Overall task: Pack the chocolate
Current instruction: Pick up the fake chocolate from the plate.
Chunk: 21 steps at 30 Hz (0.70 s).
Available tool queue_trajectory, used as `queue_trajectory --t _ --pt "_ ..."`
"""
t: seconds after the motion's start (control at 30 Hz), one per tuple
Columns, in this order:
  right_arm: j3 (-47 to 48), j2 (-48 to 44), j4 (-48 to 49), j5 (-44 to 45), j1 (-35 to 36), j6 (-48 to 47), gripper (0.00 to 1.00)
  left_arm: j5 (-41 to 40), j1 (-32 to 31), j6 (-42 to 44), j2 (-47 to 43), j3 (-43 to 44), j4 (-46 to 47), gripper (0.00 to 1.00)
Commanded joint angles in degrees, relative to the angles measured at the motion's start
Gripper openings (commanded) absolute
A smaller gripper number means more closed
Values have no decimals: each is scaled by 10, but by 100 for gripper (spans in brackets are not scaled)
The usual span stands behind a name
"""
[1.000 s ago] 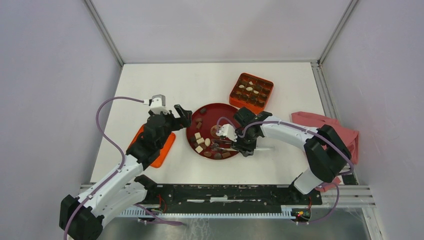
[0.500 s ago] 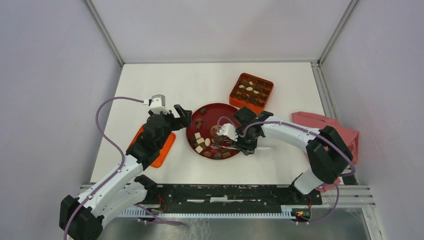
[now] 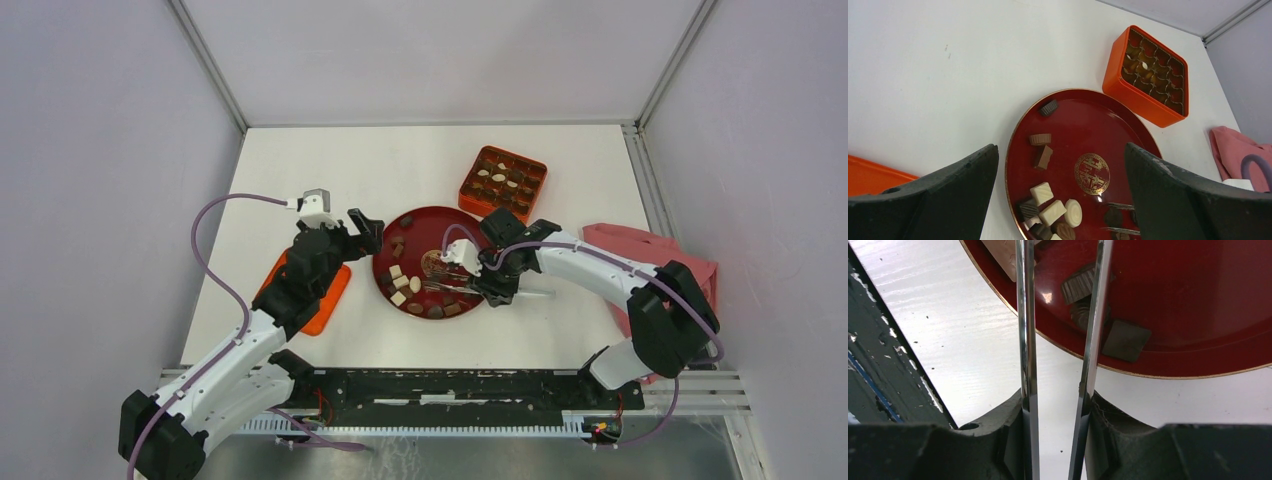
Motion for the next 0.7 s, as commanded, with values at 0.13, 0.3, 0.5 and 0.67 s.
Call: queue_trajectory --t 0.13,0.3,0.5,0.67 --pt "-16 -53 24 -91 -45 -18 0 -4 2 -16 -10 -4 24 99" --pt "-13 -64 23 -139 -86 -29 0 -3 2 -15 -8 -3 25 100" --pt "17 -68 19 -170 -149 -33 0 0 3 -14 -7 -4 27 100" --pt "48 -69 28 -176 -197 -28 0 3 2 -12 -4 -2 27 100"
